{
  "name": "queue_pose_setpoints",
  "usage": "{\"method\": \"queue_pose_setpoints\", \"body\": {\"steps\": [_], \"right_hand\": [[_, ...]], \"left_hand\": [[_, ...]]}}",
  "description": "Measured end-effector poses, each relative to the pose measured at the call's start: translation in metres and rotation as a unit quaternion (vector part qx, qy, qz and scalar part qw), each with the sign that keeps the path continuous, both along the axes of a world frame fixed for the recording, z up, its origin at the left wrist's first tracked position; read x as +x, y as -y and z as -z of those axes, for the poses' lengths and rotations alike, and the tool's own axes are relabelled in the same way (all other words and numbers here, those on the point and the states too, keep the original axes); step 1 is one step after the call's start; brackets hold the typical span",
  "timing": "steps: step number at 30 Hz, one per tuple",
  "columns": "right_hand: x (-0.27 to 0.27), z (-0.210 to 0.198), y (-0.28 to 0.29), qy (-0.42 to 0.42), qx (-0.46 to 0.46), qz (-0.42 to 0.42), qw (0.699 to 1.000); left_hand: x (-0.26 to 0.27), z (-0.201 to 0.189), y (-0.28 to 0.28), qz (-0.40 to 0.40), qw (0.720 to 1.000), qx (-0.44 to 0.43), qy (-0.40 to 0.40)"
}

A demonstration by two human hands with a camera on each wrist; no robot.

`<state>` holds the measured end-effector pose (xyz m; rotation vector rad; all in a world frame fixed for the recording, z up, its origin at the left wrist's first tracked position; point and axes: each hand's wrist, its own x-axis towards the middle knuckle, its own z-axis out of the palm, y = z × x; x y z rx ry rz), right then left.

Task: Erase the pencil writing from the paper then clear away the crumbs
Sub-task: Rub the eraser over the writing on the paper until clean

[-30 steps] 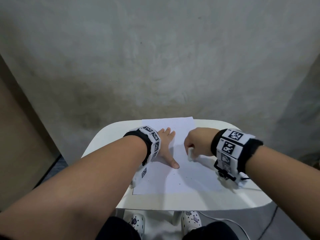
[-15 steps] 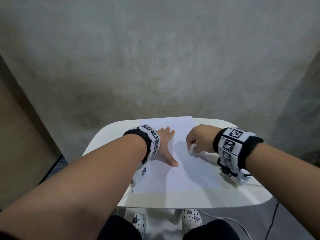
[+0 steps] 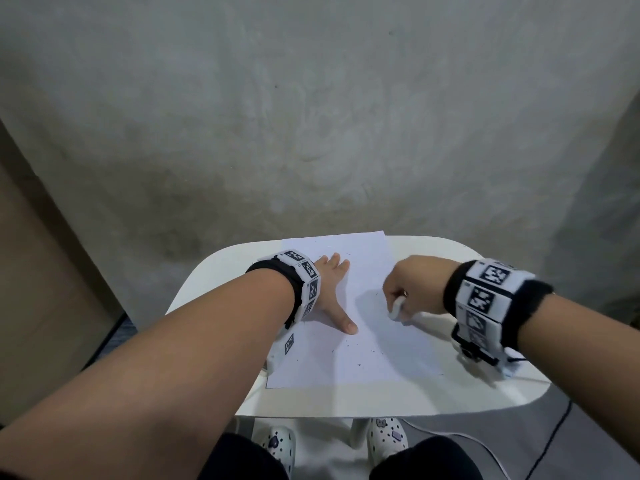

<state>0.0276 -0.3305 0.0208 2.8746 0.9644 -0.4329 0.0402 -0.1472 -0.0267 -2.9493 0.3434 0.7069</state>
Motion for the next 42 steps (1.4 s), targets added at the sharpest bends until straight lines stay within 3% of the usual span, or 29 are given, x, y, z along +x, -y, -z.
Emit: {"method": "queue_pose_setpoints", "body": {"steps": [5,11,18,24,31,35,42], "right_hand": [[-0.006,-0.011,0.008,-0.082,-0.071,-0.001,0.994],[0.01,-0.002,-0.014,0.027,0.011,-0.004,1.0],[-0.004,-0.011,0.008,-0.089,-0.086,0.005,0.992],[0.001,-0.001,-0.018,0.02,0.013,0.001,1.0],[-0.016,-0.015,0.0,-0.12,-0.087,0.01,0.989],[0.0,-0.012,-0.033,-0.03,0.017,0.006,0.999],[-0.002,0.001,-0.044,0.021,-0.011,0.007,1.0]], "left_hand": [[-0.001,0.002,0.0,0.0,1.0,-0.005,0.007],[-0.002,0.0,-0.002,0.002,1.0,-0.014,0.004],[-0.002,0.0,-0.001,-0.001,1.0,-0.008,-0.003],[-0.002,0.0,-0.002,0.001,1.0,-0.006,-0.001],[-0.004,-0.002,-0.001,-0.004,1.0,-0.009,-0.001],[-0.006,-0.002,0.002,0.0,1.0,-0.004,0.02],[-0.014,-0.005,-0.011,-0.005,0.999,-0.032,0.028]]}}
